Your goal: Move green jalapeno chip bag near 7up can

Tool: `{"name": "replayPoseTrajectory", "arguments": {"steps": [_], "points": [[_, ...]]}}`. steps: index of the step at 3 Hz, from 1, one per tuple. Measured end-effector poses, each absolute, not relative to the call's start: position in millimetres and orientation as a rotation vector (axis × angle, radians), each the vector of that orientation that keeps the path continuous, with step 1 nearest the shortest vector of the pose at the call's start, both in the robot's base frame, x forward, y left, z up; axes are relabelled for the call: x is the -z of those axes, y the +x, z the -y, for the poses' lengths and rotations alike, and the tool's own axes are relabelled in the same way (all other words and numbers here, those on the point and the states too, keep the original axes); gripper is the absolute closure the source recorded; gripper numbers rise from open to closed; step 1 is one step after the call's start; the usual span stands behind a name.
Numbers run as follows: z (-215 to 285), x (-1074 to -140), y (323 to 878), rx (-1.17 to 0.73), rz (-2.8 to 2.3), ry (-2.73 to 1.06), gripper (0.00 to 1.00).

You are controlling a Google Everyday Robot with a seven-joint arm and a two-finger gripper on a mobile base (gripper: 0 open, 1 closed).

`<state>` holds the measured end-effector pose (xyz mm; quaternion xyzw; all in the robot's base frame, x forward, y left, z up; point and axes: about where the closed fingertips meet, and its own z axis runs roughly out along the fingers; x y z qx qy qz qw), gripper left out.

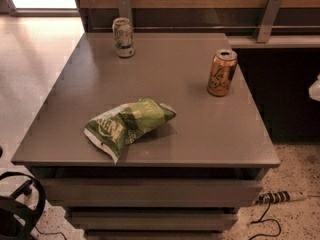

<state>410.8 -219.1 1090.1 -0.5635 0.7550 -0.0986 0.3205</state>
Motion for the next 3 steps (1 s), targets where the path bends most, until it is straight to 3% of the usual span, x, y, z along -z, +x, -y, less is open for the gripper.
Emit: {"name": "replayPoseTrajectory", "arguments": {"steps": [3], "points": [[163, -1056, 435, 0.232, -1.944, -1.61, 0.0]]}}
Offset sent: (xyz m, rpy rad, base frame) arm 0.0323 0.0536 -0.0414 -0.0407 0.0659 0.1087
